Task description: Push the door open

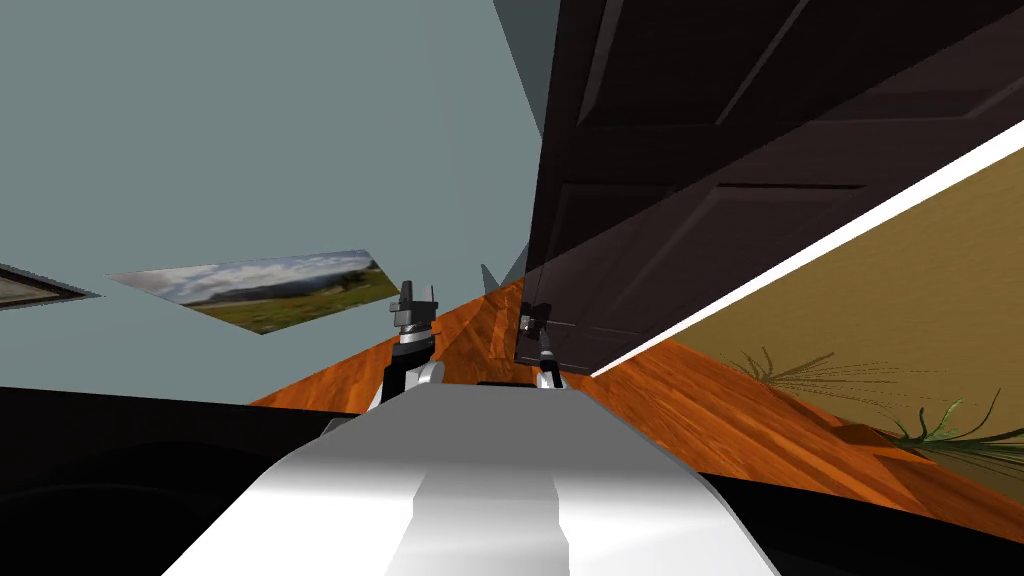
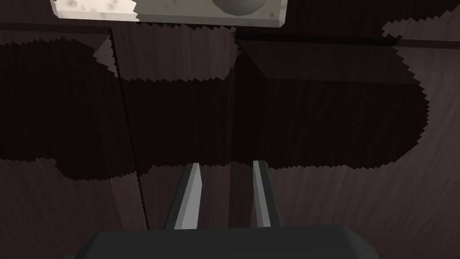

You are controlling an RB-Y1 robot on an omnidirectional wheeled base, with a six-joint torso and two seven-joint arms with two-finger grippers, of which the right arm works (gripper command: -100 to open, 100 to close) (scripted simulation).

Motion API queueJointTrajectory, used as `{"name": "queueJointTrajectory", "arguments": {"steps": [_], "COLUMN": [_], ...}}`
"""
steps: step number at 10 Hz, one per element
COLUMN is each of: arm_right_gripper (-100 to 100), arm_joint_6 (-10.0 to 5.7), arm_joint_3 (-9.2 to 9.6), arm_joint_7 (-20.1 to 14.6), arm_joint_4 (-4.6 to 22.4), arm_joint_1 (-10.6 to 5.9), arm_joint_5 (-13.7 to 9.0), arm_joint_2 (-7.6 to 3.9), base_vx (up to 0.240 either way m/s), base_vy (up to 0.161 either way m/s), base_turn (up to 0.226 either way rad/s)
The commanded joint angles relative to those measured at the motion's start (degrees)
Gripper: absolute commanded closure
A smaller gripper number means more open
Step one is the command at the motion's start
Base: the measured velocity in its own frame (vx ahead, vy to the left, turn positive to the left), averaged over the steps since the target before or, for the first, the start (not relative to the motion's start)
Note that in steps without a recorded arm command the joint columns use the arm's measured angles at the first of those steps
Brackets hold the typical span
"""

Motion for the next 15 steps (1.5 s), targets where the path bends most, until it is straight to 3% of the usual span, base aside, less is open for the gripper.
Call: {"name": "queueJointTrajectory", "arguments": {"steps": [1, 4, 9, 11, 13, 15], "arm_right_gripper": [-100, -100, -100, -100, -100, -100], "arm_joint_6": [0.29, 0.99, 1.34, 1.29, 1.27, 1.22], "arm_joint_3": [1.24, 3.65, 4.82, 4.77, 4.72, 4.58], "arm_joint_7": [-0.27, -0.97, -1.31, -1.40, -1.41, -1.43], "arm_joint_4": [-0.25, -1.28, -1.79, -1.86, -1.82, -1.70], "arm_joint_1": [0.13, 0.77, 1.09, 1.22, 1.18, 1.08], "arm_joint_5": [0.66, 1.92, 2.53, 2.51, 2.51, 2.49], "arm_joint_2": [0.63, 3.04, 5.22, 4.17, 3.52, 2.08], "base_vx": [-0.091, -0.100, -0.107, 0.018, 0.122, 0.127], "base_vy": [-0.098, 0.010, 0.141, 0.000, -0.154, -0.120], "base_turn": [-0.235, -0.257, -0.077, -0.012, 0.009, 0.007]}}
